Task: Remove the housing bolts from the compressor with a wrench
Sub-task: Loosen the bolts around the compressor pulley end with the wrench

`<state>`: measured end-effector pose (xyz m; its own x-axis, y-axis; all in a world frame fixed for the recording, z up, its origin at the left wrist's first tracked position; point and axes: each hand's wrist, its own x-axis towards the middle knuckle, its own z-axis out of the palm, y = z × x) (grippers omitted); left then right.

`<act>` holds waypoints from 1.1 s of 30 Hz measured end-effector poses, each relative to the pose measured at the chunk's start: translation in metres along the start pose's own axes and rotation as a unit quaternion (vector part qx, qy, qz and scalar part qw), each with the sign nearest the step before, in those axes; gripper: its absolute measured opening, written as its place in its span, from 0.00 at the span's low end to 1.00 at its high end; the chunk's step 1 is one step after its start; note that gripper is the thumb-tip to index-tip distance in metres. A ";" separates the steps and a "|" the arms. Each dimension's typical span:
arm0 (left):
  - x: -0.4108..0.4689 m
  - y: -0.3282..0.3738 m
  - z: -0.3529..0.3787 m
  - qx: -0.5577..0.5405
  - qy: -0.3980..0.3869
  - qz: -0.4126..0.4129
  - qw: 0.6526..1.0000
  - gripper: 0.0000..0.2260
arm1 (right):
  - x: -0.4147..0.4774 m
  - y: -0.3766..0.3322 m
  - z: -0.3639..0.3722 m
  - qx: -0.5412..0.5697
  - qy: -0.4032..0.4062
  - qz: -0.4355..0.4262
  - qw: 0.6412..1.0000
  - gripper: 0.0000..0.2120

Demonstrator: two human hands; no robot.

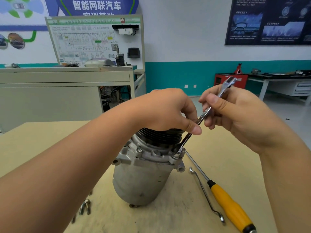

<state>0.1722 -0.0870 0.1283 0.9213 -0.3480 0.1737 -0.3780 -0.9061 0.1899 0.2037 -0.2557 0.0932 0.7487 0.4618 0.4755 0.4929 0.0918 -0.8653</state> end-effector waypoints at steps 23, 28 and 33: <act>-0.068 -0.058 0.020 -0.160 0.291 -0.057 0.941 0.24 | -0.007 -0.013 0.020 0.013 -0.055 -0.071 0.996 0.11; -0.106 -0.083 0.076 -0.316 0.238 -0.150 0.906 0.24 | -0.005 -0.007 0.025 -0.065 -0.066 -0.014 0.996 0.19; -0.108 -0.080 0.106 -0.398 0.232 -0.124 0.879 0.35 | -0.006 -0.012 0.019 -0.073 0.065 -0.041 0.994 0.16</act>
<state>0.1127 -0.0026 -0.0078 0.9182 0.1394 0.3707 -0.2841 -0.4203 0.8618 0.1852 -0.2427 0.0976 0.7492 0.3398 0.5686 0.6069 -0.0083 -0.7947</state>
